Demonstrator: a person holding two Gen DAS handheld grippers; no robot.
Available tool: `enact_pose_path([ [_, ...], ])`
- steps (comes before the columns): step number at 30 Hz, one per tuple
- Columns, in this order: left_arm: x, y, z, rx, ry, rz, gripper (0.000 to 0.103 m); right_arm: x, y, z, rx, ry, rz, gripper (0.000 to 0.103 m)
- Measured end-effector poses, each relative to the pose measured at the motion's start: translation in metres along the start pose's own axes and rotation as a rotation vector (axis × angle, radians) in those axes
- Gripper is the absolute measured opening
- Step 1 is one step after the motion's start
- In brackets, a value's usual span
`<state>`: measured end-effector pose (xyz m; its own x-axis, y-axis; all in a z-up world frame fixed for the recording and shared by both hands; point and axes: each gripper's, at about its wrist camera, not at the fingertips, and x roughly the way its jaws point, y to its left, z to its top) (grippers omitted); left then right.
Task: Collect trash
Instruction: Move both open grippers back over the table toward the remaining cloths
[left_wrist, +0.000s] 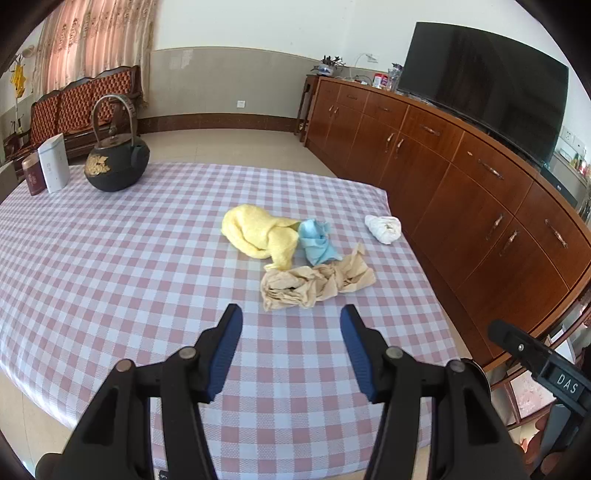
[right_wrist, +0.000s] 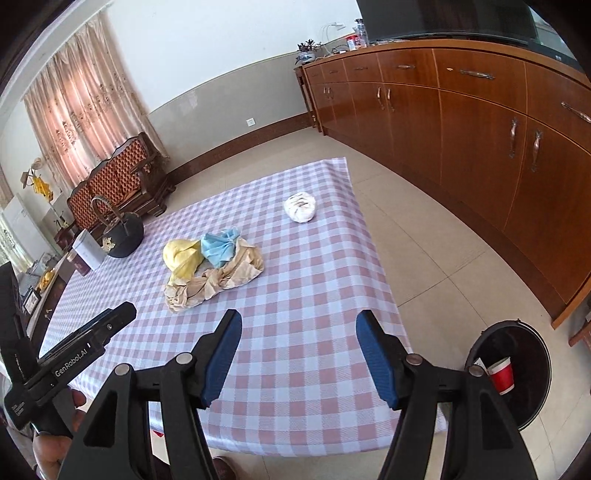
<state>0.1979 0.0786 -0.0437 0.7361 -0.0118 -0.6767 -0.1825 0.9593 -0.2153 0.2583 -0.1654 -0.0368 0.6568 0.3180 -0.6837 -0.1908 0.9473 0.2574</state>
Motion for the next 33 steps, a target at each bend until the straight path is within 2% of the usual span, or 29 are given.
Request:
enact_pose_path([
  [10, 0.009, 0.027, 0.006, -0.052, 0.001, 0.022, 0.057, 0.042, 0.042, 0.005, -0.053, 0.056, 0.046, 0.066],
  [25, 0.053, 0.034, 0.034, -0.064, 0.011, 0.004, 0.057, 0.108, 0.058, 0.029, -0.063, 0.106, 0.062, 0.066],
  [33, 0.075, 0.04, 0.044, -0.078, 0.016, 0.01, 0.057, 0.146, 0.077, 0.04, -0.072, 0.133, 0.103, 0.067],
])
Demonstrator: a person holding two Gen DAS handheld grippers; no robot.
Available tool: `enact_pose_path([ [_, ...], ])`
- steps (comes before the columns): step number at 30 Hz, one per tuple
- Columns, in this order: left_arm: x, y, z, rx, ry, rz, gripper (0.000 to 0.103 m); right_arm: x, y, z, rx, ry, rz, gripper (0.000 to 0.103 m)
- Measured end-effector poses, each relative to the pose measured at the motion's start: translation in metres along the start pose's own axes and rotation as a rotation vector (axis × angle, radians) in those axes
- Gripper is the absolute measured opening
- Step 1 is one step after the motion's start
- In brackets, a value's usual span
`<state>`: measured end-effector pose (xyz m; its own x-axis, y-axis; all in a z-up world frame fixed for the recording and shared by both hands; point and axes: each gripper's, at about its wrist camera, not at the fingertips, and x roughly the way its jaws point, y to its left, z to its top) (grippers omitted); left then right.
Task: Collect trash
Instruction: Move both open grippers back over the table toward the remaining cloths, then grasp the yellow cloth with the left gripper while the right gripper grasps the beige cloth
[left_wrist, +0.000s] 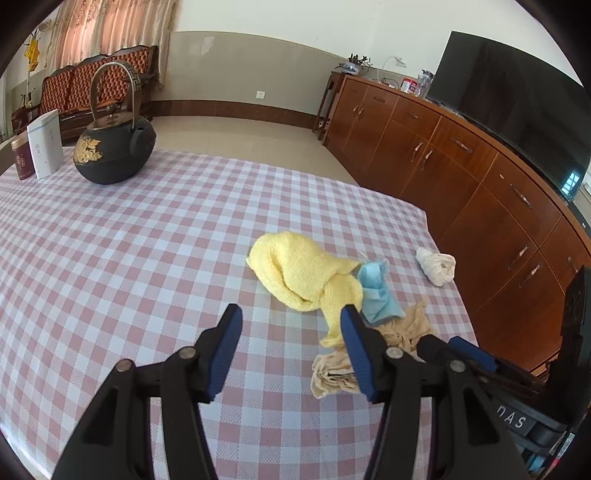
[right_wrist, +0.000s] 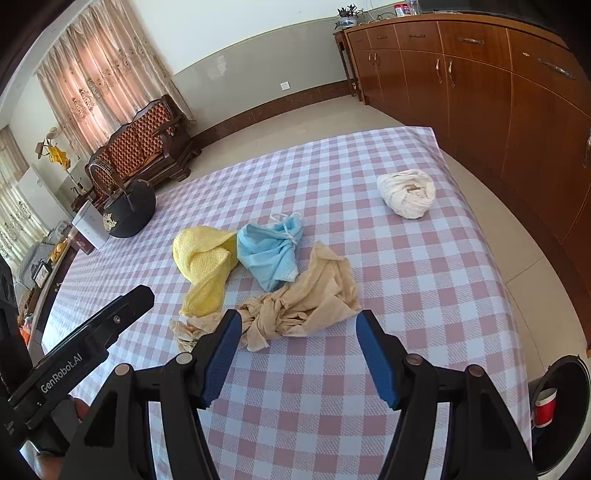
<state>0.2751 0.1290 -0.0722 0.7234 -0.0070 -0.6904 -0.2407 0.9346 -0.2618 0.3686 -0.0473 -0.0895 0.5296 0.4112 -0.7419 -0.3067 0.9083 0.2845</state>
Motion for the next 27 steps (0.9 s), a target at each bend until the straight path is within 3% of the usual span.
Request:
enact_pose_path([
  [10, 0.023, 0.0, 0.009, -0.008, 0.015, -0.003, 0.057, 0.044, 0.011, -0.001, -0.06, 0.04, -0.019, 0.065],
  [14, 0.029, -0.004, 0.013, -0.014, 0.024, -0.027, 0.057, 0.046, 0.013, -0.003, -0.117, 0.026, -0.052, 0.058],
  [19, 0.038, -0.015, 0.016, -0.001, 0.034, -0.04, 0.057, 0.038, -0.001, -0.003, -0.132, 0.003, -0.066, 0.041],
  [27, 0.064, -0.025, 0.011, 0.014, 0.074, -0.005, 0.057, 0.025, -0.032, -0.001, -0.108, -0.028, -0.092, 0.034],
])
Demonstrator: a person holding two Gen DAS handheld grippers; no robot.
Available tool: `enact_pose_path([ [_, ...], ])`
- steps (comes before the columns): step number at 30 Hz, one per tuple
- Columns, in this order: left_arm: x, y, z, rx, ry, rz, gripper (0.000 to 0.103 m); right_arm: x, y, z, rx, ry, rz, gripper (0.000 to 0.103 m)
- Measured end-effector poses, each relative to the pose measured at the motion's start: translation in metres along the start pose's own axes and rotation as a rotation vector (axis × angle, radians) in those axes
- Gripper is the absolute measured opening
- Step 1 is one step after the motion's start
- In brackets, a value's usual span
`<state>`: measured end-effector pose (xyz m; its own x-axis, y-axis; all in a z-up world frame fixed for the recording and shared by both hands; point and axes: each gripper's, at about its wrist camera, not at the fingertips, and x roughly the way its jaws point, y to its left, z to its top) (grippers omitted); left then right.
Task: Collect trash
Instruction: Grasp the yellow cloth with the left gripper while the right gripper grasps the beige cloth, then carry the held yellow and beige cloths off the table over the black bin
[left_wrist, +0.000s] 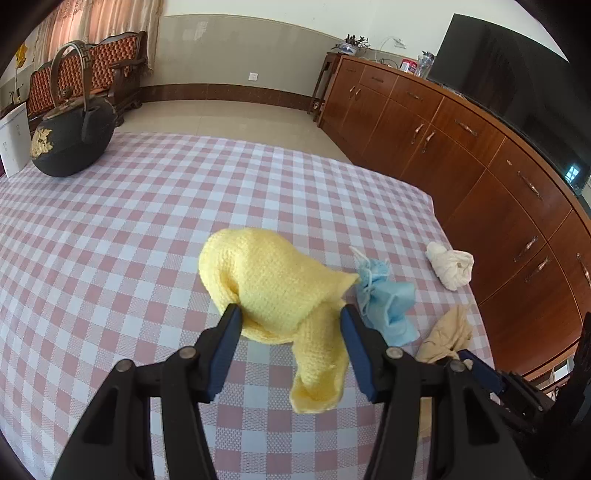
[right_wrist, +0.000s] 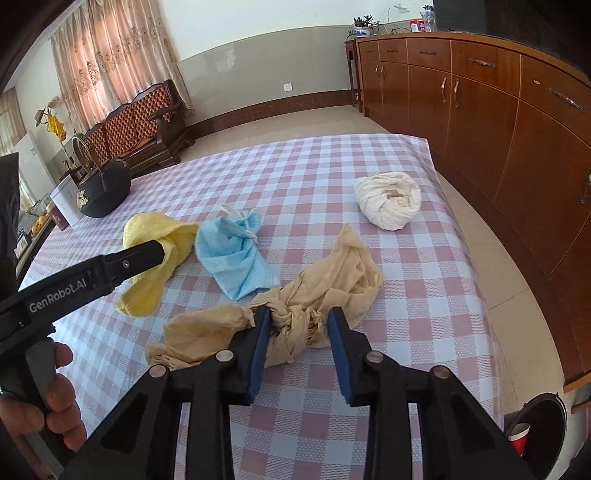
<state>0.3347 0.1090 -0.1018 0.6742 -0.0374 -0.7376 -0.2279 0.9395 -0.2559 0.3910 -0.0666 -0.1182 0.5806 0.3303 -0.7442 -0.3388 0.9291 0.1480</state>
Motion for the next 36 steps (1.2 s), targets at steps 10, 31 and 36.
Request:
enact_pose_path([
  [10, 0.011, 0.009, -0.008, -0.018, 0.012, 0.01, 0.049, 0.001, -0.021, 0.001, 0.081, 0.009, 0.0, 0.051],
  [31, -0.077, 0.013, -0.043, 0.022, -0.039, -0.086, 0.009, -0.064, -0.006, -0.015, 0.081, -0.056, 0.081, 0.017],
  [36, -0.101, 0.0, -0.057, 0.048, -0.045, -0.111, 0.009, -0.087, -0.011, -0.029, 0.101, -0.06, 0.079, 0.017],
])
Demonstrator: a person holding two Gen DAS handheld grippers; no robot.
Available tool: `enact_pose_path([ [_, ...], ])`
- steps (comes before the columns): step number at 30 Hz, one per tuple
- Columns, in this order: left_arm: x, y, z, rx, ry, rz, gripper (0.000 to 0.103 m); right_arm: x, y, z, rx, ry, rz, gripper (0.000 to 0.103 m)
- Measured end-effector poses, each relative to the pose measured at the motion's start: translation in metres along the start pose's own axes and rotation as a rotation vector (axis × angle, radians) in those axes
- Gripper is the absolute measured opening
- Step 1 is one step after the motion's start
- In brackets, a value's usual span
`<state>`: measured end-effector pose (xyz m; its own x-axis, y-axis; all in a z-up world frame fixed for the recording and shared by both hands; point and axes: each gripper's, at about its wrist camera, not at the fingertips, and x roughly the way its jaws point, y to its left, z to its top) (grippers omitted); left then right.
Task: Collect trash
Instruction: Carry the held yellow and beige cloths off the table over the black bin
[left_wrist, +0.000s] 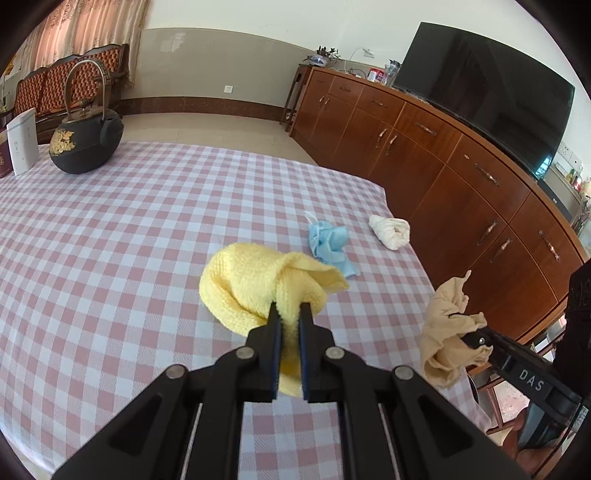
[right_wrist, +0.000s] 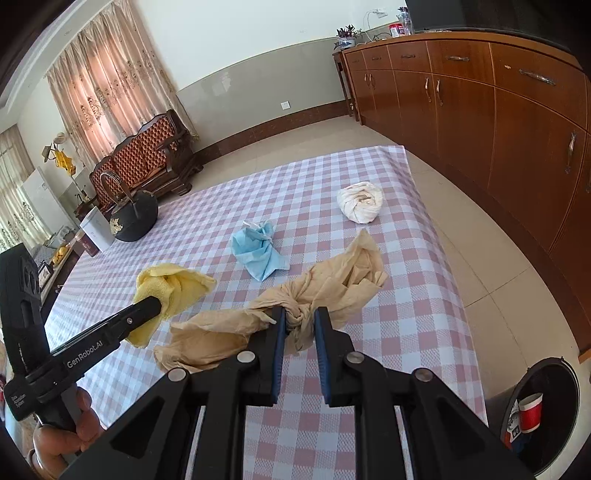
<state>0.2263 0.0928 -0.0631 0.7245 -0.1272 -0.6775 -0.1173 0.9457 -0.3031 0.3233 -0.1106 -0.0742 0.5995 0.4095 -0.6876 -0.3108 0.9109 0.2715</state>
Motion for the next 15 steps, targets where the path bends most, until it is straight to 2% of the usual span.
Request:
enact_pose_path([
  [4, -0.003, -0.012, -0.012, 0.026, 0.026, 0.003, 0.009, -0.017, -0.004, -0.011, 0.018, 0.001, 0.004, 0.017],
  [8, 0.011, -0.012, -0.022, -0.012, 0.087, 0.011, 0.01, -0.025, -0.004, -0.022, 0.025, 0.016, 0.006, 0.017],
  [10, 0.013, -0.011, -0.025, -0.023, 0.087, 0.02, 0.014, -0.026, -0.005, -0.027, 0.032, 0.023, 0.009, 0.017],
  [13, 0.015, -0.012, -0.024, -0.03, 0.083, 0.035, 0.03, -0.024, -0.007, -0.032, 0.037, 0.03, 0.011, 0.017],
  [15, 0.013, -0.012, -0.021, -0.045, 0.064, 0.042, 0.052, -0.022, -0.008, -0.031, 0.042, 0.033, 0.015, 0.017],
])
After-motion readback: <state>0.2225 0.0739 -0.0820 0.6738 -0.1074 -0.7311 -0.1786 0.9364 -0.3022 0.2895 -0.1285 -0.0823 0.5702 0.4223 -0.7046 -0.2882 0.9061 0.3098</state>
